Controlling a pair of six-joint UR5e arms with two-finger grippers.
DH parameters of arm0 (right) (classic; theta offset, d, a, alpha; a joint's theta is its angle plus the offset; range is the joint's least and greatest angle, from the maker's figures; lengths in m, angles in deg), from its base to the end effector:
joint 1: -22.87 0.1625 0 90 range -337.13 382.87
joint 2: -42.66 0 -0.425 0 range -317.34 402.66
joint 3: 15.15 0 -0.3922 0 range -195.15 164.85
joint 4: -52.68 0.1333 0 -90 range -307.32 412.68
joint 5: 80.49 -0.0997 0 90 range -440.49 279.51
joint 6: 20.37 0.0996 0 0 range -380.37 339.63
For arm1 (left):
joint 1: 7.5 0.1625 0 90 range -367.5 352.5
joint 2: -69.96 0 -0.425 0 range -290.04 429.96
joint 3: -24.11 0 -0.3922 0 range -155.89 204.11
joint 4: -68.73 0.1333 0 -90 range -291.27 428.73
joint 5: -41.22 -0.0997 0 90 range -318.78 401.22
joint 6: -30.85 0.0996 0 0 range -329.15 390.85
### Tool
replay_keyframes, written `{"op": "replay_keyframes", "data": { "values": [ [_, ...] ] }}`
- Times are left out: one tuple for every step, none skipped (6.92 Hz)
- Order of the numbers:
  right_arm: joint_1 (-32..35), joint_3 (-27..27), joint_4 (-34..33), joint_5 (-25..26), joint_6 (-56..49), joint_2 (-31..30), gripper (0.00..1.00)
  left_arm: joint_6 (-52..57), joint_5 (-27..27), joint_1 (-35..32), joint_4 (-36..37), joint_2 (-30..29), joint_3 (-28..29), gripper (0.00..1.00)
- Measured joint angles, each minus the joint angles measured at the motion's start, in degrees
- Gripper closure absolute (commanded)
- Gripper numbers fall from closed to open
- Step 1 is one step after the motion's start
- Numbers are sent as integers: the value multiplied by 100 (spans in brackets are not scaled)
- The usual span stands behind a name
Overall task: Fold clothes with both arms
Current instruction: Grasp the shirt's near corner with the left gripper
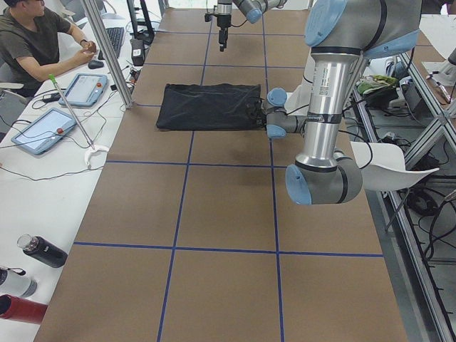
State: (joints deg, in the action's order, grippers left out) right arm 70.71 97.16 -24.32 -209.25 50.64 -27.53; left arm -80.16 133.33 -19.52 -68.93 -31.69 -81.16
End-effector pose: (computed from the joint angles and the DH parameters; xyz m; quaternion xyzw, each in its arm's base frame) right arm -0.3204 -0.4595 0.2619 -0.0052 -0.5263 0.0596 0.8482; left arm 0.5188 -0.2430 0.3315 -0.0621 0.6027 -0.2154 0.7658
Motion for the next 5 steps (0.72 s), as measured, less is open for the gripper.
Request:
{"op": "replay_keyframes", "data": {
  "values": [
    [1,-3,0,0,0,-1,0,0,0,7,1,-10,15,14],
    [3,-6,0,-5,-4,-5,0,0,0,15,2,-20,23,17],
    [5,-7,0,-12,-14,-9,0,0,0,27,2,-33,39,18],
    [5,-10,0,-16,-21,-11,0,0,0,41,0,-49,69,19],
    [6,-13,0,-17,-25,-12,0,2,0,44,-2,-60,100,33]
  ]
}}
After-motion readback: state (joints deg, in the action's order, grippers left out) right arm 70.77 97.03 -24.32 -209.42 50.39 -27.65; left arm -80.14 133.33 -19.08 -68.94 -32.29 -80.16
